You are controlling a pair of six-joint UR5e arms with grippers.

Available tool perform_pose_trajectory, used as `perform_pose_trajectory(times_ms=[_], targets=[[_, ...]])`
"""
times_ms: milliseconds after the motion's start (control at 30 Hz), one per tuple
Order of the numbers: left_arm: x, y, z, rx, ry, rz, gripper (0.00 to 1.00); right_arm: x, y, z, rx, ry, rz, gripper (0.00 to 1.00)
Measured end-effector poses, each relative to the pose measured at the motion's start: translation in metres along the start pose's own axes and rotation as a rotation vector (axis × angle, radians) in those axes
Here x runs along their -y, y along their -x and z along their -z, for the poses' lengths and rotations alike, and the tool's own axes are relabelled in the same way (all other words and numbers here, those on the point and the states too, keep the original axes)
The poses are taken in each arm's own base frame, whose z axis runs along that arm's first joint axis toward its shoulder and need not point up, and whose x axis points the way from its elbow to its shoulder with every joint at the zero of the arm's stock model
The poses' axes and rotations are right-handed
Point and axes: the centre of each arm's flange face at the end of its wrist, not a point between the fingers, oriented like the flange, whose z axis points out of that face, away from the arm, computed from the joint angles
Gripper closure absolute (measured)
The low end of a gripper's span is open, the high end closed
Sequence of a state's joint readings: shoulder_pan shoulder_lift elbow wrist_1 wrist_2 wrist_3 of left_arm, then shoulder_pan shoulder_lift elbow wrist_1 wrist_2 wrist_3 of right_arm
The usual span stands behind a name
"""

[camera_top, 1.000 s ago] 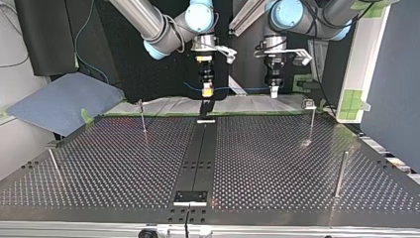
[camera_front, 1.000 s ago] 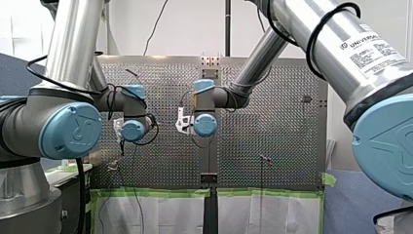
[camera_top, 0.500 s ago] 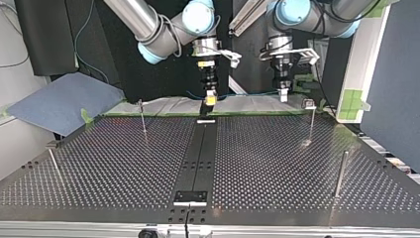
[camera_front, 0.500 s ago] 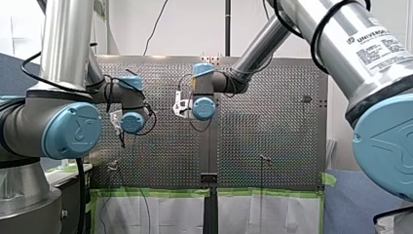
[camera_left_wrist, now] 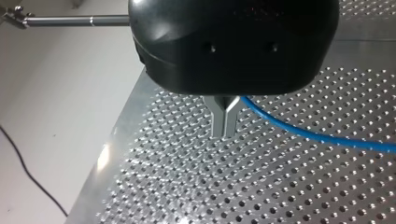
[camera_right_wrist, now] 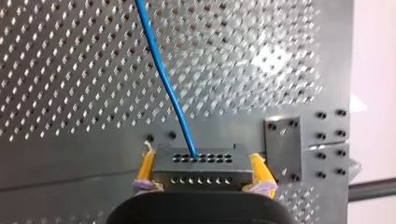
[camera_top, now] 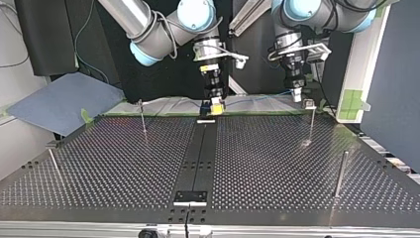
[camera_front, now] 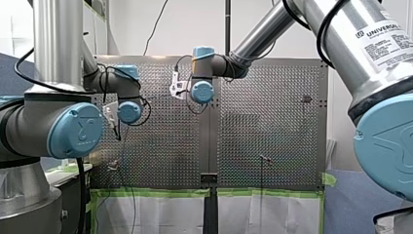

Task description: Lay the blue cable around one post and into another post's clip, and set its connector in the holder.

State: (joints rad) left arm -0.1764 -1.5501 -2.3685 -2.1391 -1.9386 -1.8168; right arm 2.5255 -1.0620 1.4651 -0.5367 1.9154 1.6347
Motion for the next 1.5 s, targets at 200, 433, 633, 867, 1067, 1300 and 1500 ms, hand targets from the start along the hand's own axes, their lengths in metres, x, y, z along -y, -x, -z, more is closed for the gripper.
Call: perform_pose_trajectory(times_ms=[200,433,633,867,1067,1300,1500], targets=[[0.0,0.015,-0.003,0.018,0.017,0.018,1.0,0.013,-0.008,-0.001,0.009,-0.064,0.001,0.95],[0.0,0.029,-0.013,0.034,0.064,0.03,1.0,0.027,-0.016,-0.001,0.025,-0.129,0.005,0.95],[-0.002,0.044,-0.02,0.052,0.101,0.049,1.0,0.035,-0.027,-0.005,0.024,-0.162,0.003,0.95],[-0.002,0.068,-0.029,0.082,0.122,0.061,1.0,0.041,-0.045,-0.013,0.005,-0.176,-0.008,0.95],[-0.001,0.093,-0.038,0.113,0.135,0.08,1.0,0.044,-0.063,-0.022,-0.02,-0.183,-0.02,0.95],[-0.003,0.11,-0.054,0.121,0.157,0.102,1.0,0.046,-0.082,-0.032,-0.038,-0.188,-0.026,0.95],[-0.001,0.127,-0.069,0.141,0.166,0.117,1.0,0.047,-0.096,-0.038,-0.058,-0.193,-0.031,0.95]])
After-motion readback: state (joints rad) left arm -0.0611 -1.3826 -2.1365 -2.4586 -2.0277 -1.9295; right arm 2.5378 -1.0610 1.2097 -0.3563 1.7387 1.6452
